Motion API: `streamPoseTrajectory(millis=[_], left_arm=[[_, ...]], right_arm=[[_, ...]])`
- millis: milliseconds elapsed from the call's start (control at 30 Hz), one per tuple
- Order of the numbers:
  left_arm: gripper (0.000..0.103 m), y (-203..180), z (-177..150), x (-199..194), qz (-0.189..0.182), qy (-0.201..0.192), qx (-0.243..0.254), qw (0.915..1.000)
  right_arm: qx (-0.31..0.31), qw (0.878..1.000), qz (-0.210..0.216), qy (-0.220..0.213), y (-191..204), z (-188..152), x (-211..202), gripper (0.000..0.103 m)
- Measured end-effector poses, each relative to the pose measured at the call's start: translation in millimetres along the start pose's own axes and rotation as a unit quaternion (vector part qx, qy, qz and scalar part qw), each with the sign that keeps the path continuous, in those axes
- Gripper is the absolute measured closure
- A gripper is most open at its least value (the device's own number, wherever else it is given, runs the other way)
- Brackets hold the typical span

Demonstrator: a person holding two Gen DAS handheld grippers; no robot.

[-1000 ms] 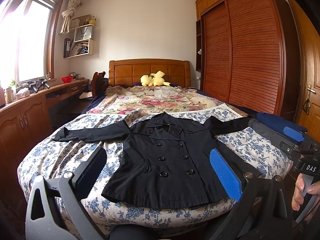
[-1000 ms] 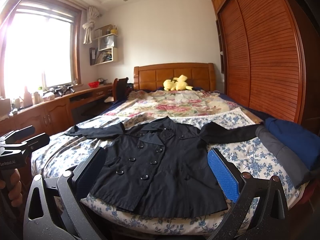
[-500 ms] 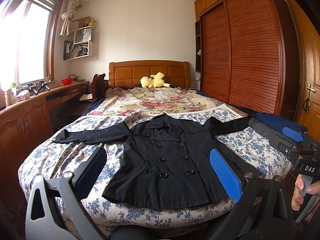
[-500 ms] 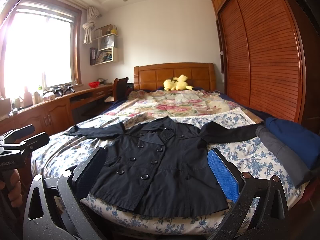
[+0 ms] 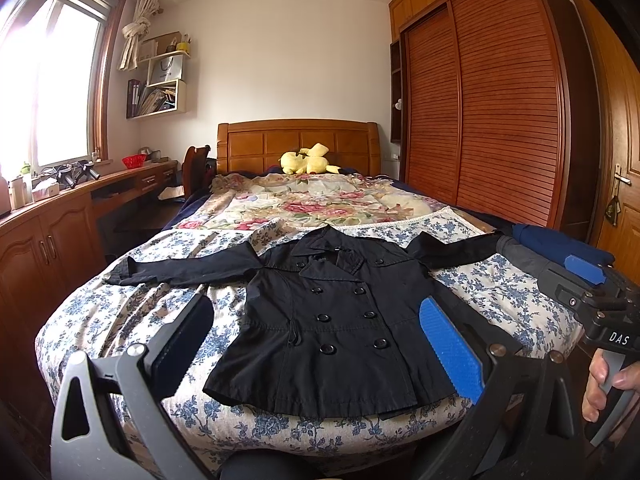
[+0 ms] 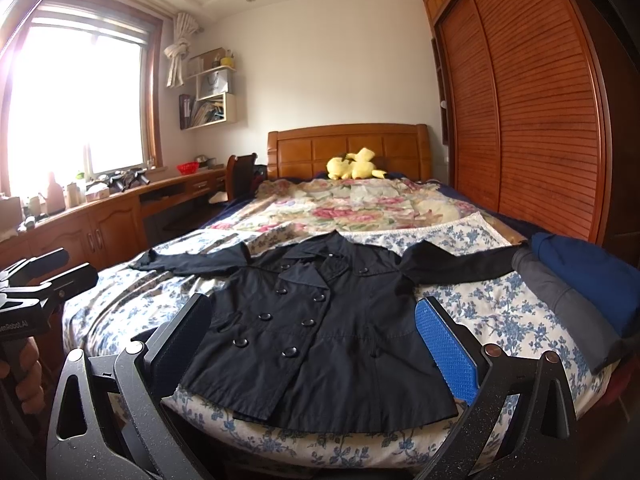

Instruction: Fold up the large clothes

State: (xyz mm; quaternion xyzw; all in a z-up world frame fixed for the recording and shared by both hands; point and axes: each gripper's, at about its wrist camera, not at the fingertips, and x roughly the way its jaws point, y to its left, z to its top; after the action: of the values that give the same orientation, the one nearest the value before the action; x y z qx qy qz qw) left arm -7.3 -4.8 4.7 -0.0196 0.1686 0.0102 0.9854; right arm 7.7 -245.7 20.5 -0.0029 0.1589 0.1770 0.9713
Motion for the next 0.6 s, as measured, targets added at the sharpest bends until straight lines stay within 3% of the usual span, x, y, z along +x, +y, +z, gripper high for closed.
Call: streamPoseTrajectory(millis=[600], left_arm=[[0.0,0.3,-7.0,3.1,0.001,0.009,-0.001,1.0]], right_arm=[[0.001,1.0,0.001,0.001,3.6,-1.4,-0.2,0.0]])
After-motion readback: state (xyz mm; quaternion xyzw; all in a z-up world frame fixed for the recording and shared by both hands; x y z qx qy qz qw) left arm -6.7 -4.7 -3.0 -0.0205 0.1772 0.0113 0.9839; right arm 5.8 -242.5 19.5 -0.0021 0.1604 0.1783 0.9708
